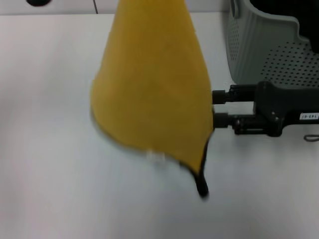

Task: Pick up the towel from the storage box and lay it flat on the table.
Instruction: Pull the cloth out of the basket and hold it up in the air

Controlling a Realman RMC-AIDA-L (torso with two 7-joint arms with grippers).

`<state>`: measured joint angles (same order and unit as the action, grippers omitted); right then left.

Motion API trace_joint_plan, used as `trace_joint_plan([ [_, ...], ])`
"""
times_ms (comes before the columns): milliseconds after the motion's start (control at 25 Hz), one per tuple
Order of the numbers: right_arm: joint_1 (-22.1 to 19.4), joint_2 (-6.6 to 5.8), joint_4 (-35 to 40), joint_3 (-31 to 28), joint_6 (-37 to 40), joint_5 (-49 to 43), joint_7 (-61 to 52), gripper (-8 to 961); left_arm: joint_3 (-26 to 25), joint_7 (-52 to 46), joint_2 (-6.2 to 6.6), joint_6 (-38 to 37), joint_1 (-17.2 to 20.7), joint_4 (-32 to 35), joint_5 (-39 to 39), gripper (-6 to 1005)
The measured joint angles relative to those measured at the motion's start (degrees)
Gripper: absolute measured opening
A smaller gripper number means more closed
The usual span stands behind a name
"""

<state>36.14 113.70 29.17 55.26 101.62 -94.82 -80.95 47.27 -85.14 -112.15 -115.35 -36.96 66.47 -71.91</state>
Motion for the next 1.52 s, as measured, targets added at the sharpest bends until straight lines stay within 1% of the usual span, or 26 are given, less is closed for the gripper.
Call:
trace_joint_plan([
  [40,0.0,0.11,0.2,0.1,0.5,0.0,0.0,488,0.5,0.1,0.14,0.0,-0.3,-0.4,-0.2,14],
  [120,-0.5,0.18,0.1,-1.7,0.9,1.2,-0.1,556,1.4,0.2,0.42,0.0,-0.7,-0.9,-0.7,14],
  [160,-1.1,0.12,-0.2,-3.8,1.0,2.5,-0.2,589,1.7,0.1,0.53,0.0,-0.7,-1.0,-0.8,14],
  [280,-1.7,-0.22,-0.8,-6.9,1.1,4.5,-0.5,691,3.2,-0.4,0.89,-0.1,-0.8,-1.0,-0.9,14],
  [400,-1.6,-0.37,-1.0,-7.1,0.2,4.6,-0.9,672,4.4,-0.7,0.96,-0.1,-0.8,-0.9,0.1,14],
  [440,-1.3,-0.33,-1.2,-6.6,-0.4,4.2,-1.0,665,4.5,-0.8,0.84,-0.1,-0.8,-0.8,0.4,14],
  [480,-0.8,-0.17,-1.6,-5.9,-1.3,3.6,-1.0,659,4.7,-1.1,0.47,-0.1,-0.8,-0.8,1.2,14],
  [560,0.0,0.35,-2.2,-4.0,-3.6,2.9,-1.1,586,4.9,-1.1,0.38,-0.1,-0.8,-0.7,1.6,14],
  [720,0.7,1.84,-2.5,2.9,-11.2,2.8,-1.1,441,6.0,-1.3,0.23,-0.1,-1.0,-0.6,4.0,14],
  [880,1.1,2.41,-3.3,9.5,-16.9,3.5,-1.2,345,6.2,-1.6,0.17,-0.1,-2.3,-0.4,5.1,14],
  [960,1.3,2.43,-3.8,10.5,-17.9,3.5,-1.0,296,6.2,-2.0,0.12,-0.1,-2.9,-0.1,5.3,14],
  [1120,1.4,2.45,-3.9,11.6,-16.5,3.4,-0.5,200,6.2,-2.2,0.10,-0.1,-3.4,-0.1,5.4,15],
  [1240,1.9,2.47,-3.9,12.6,-13.5,3.5,-0.3,48,6.1,-2.2,0.10,-0.1,-3.5,-0.1,5.4,15],
  [1520,4.1,2.48,-4.9,13.8,-5.0,3.6,-0.1,49,5.8,-2.2,0.10,0.0,-3.5,-0.3,5.5,15],
])
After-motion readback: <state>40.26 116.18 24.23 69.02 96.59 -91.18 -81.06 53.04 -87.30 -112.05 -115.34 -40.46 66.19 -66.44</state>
